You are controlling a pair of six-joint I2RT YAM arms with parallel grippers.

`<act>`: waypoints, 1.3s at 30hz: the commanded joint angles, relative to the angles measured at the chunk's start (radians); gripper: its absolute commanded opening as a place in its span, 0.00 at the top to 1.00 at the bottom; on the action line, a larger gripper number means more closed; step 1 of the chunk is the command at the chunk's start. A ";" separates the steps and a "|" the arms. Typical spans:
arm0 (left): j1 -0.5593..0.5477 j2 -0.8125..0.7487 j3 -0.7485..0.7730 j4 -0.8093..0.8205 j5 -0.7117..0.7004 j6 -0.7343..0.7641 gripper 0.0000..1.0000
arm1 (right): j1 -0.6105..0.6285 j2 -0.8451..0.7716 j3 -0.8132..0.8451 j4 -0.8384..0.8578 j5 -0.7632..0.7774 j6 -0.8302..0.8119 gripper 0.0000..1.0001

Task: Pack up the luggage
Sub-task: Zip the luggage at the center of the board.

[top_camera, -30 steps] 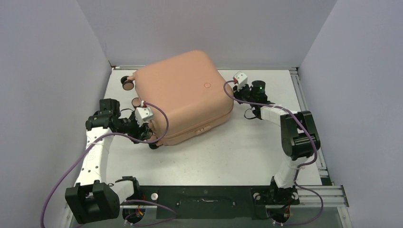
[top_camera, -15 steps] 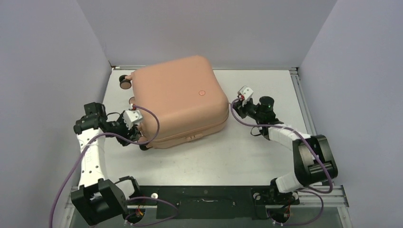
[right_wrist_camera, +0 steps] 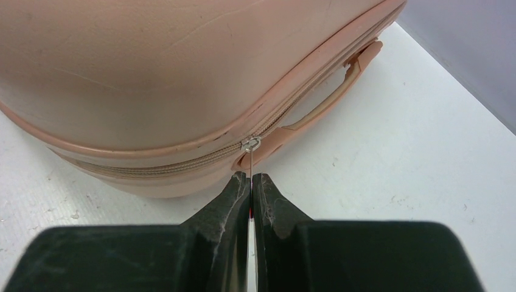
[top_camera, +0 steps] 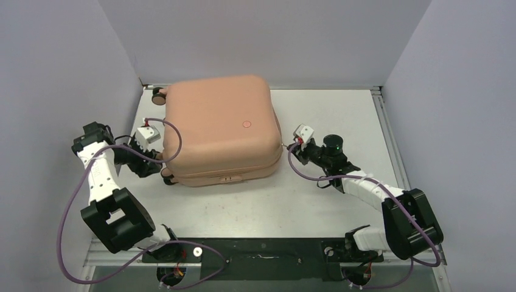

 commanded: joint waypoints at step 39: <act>-0.562 0.927 1.209 1.245 -1.259 -0.937 0.04 | 0.018 0.266 0.144 0.105 0.283 0.055 0.95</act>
